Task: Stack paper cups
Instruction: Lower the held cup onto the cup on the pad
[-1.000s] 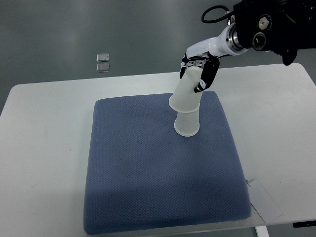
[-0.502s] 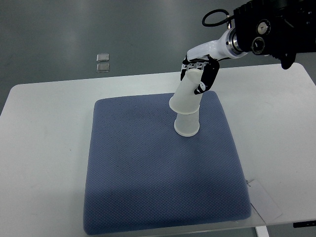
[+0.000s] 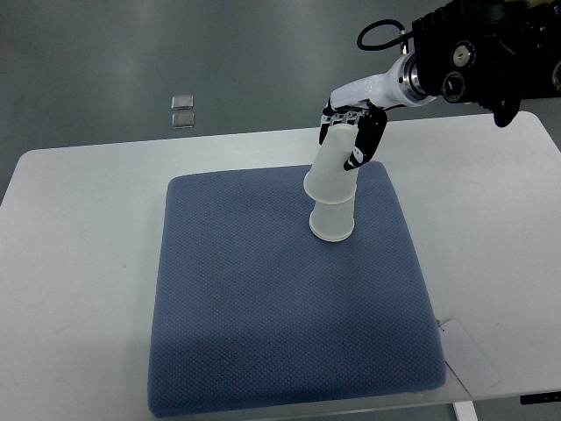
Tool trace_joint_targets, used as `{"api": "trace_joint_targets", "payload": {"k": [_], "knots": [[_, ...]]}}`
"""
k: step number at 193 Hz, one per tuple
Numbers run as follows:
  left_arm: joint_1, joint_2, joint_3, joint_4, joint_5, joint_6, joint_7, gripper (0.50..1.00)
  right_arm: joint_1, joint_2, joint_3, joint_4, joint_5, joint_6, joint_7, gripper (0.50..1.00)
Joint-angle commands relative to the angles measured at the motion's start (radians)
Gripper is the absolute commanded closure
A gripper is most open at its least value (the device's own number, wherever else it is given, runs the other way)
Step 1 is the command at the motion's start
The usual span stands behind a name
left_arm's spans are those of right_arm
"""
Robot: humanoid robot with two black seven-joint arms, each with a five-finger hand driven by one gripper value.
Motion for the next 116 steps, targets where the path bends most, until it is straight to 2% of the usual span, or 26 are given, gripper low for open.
{"api": "trace_joint_targets", "payload": {"k": [1, 116], "knots": [[0.000, 0.000, 0.000, 0.000, 0.000, 0.000, 0.000, 0.500, -0.004, 0.002, -0.001, -0.001, -0.001, -0.007, 0.000, 0.750], [0.000, 0.000, 0.000, 0.000, 0.000, 0.000, 0.000, 0.500, 0.004, -0.005, -0.004, -0.001, -0.001, -0.004, -0.002, 0.750]]}}
